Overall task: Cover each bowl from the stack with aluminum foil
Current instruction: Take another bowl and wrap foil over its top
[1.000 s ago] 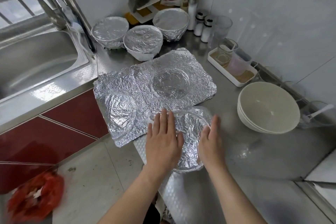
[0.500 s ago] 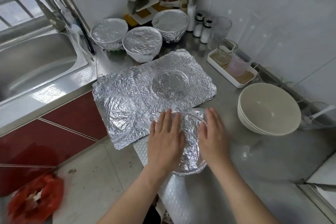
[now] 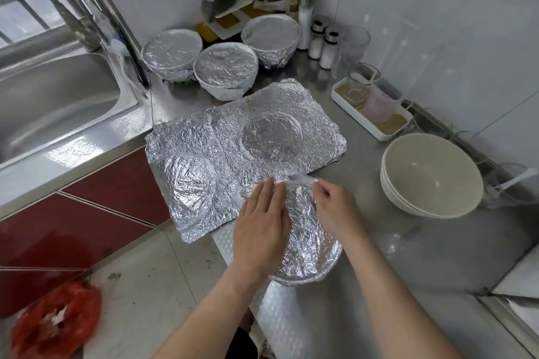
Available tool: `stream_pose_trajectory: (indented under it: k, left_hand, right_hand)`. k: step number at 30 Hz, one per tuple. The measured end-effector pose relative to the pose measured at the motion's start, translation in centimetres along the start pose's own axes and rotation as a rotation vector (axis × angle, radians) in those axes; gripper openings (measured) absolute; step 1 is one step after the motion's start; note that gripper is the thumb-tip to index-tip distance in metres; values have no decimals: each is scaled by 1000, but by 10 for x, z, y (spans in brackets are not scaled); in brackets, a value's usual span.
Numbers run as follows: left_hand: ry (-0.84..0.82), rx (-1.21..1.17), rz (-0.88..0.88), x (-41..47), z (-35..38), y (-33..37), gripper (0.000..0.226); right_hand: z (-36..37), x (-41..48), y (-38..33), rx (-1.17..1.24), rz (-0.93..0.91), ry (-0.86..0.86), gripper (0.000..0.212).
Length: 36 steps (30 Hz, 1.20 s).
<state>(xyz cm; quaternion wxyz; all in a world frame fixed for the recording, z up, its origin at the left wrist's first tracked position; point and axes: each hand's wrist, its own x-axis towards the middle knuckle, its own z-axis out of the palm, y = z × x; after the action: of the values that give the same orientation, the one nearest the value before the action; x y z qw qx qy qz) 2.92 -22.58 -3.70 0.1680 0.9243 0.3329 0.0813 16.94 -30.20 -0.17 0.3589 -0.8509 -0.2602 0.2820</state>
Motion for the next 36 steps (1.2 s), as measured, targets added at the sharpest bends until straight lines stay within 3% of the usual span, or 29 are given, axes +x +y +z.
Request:
stream_pose_trajectory:
  k: [9,12,14,19,27,32,36]
  left_hand:
    - [1,17,-8,-2,-2,3,51]
    - [-3,0,17,-1,-3,1,50]
    - [-12,-2,65,1,-3,0,50]
    - [-10,-7,120,6,-5,1,51]
    - [-65,-65,176,10,-10,-1,54]
    - [40,-216,34,0,-25,4,54]
    - [10,-371,-148,-12,-23,9,51]
  right_hand:
    - [-2,3,8,-75,-48,-113,35]
    - [-10,7,6,-27,-38,-214,23]
    - [-14,10,1,-5,-29,-219,43]
    - [-6,6,2,-100,-119,-144,30]
    - [-7,-6,11,-134,-131,-24,31]
    - [-9,-16,21,-25,-42,227,30]
    - [1,-23,19,69,32,334,37]
